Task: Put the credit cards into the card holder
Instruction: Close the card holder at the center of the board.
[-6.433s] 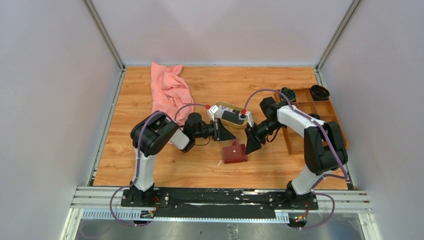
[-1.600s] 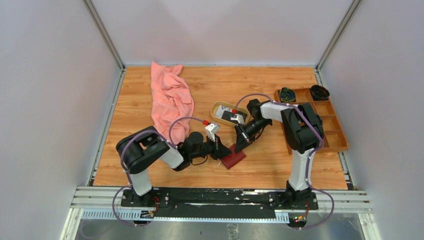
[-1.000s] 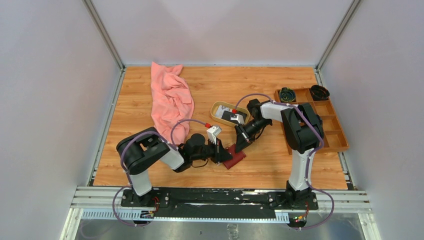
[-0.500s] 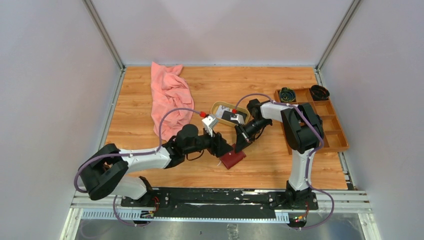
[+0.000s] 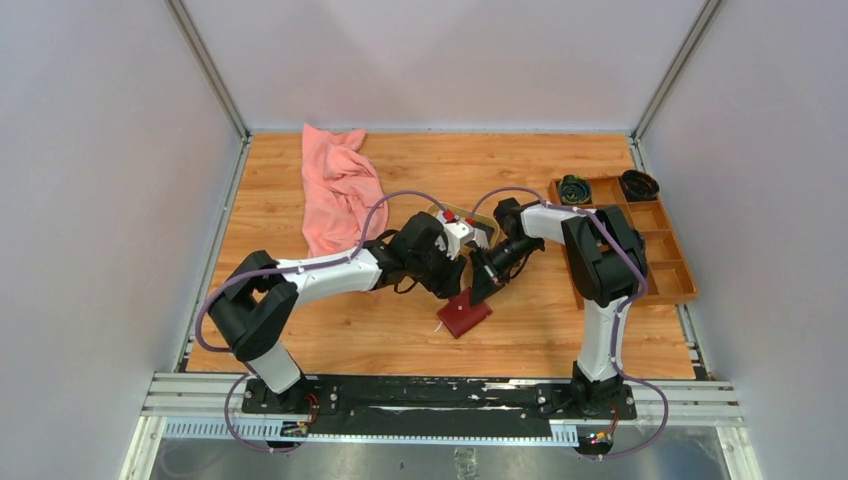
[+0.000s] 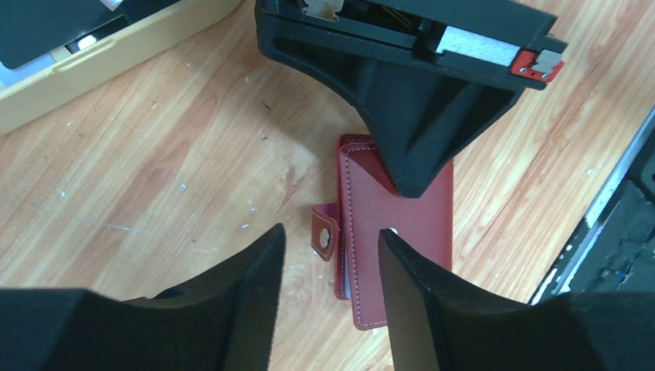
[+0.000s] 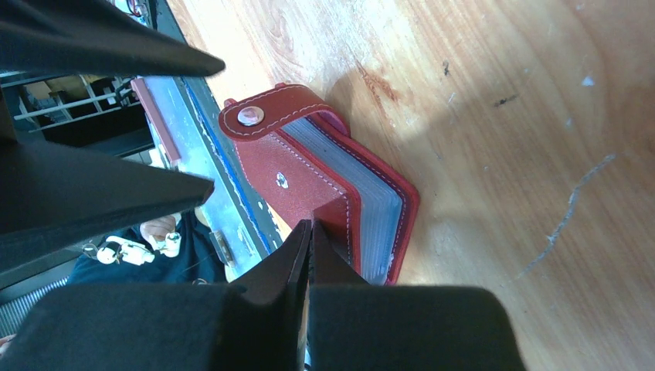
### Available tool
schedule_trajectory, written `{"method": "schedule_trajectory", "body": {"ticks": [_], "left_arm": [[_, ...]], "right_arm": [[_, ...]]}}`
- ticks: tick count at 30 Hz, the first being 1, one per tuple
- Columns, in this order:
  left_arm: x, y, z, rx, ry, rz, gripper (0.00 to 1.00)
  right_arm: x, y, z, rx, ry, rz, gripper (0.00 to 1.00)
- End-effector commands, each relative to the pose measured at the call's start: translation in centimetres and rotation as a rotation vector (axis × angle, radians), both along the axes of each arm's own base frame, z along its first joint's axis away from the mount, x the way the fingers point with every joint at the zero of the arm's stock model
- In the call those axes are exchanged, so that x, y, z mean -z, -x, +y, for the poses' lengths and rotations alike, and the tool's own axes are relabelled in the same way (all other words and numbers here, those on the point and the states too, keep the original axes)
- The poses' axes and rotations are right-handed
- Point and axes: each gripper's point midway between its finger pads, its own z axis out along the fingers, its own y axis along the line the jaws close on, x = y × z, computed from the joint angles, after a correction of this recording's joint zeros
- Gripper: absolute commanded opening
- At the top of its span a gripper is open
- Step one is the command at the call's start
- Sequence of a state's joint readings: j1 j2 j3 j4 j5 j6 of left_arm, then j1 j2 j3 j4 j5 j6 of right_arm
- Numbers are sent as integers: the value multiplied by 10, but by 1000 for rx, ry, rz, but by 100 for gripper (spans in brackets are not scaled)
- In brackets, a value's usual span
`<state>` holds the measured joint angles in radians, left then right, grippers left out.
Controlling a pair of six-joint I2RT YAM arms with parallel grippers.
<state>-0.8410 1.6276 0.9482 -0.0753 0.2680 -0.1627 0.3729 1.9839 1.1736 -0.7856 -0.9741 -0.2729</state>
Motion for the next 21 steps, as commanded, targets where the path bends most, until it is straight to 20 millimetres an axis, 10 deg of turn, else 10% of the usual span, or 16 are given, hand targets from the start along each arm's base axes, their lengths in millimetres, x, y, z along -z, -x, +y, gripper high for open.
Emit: {"method": "schedule_trajectory", "body": {"ticks": [1,5,21], "left_arm": [[18,8,11,47,-119,57,48],[22,10,8,59,-122,85,35],[14,2,1,28,-82,78,42]], "right_arm": [[37,2,-11,-69,107,-59,0],[37,2,-11,-69,107,-59,1],[37,2,-11,-71,108,-59,1]]}}
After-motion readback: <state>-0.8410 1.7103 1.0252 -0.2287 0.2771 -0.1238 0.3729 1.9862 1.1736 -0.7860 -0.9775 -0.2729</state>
